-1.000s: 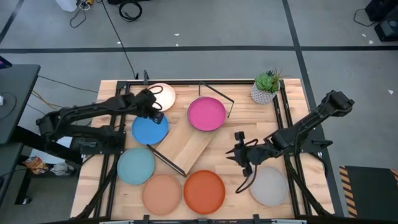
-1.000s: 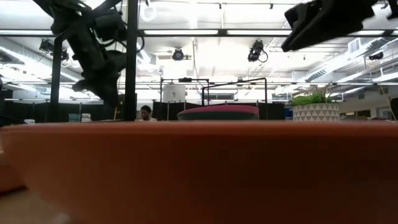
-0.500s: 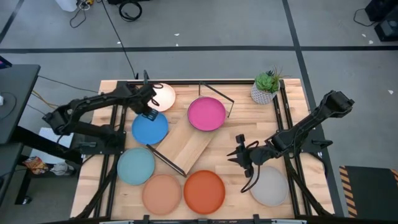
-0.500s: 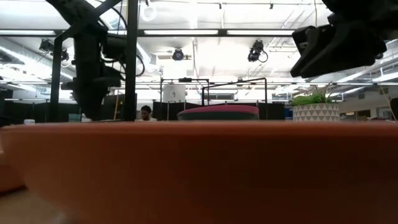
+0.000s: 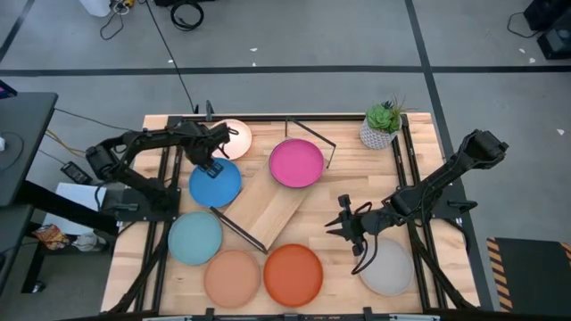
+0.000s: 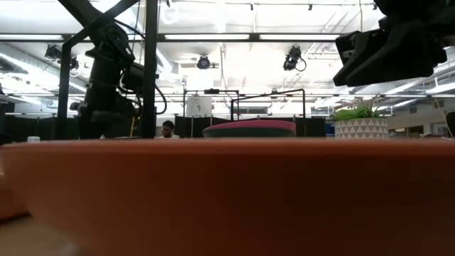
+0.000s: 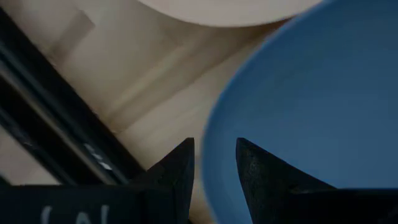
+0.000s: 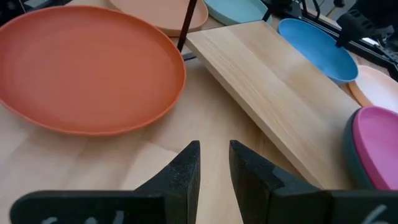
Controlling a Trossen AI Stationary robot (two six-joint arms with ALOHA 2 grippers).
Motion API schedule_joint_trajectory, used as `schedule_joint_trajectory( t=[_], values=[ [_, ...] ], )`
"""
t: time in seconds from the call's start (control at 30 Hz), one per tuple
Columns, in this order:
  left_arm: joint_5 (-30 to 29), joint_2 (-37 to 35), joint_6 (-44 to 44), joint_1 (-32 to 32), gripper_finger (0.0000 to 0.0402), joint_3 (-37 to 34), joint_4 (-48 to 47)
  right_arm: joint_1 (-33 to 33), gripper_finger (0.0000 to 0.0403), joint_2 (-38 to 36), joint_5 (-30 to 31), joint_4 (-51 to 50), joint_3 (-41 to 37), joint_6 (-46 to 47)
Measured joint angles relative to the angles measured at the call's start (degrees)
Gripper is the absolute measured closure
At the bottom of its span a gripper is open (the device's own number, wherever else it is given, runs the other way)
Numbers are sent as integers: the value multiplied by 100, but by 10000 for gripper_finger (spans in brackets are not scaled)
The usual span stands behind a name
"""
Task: Place and stack plates onto a shelf
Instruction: Stack the blue plate on top of the pink plate on the shelf
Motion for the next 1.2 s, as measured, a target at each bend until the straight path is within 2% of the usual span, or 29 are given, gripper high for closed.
schedule_joint_trajectory(
  t=[0.13,0.37,0.7,0.9,1.2],
  values=[
    [-175,18,198,0,276,0,63,0,312,0,0,9,-4,113],
    [301,18,170,115,276,-2,278,55,312,0,0,293,-6,138],
    [99,18,248,393,276,-4,353,372,312,0,0,429,-6,149],
    [534,18,266,391,276,-291,743,526,312,0,30,429,-6,152],
    [566,18,380,391,280,-385,793,583,312,0,50,475,-6,143]
  ],
)
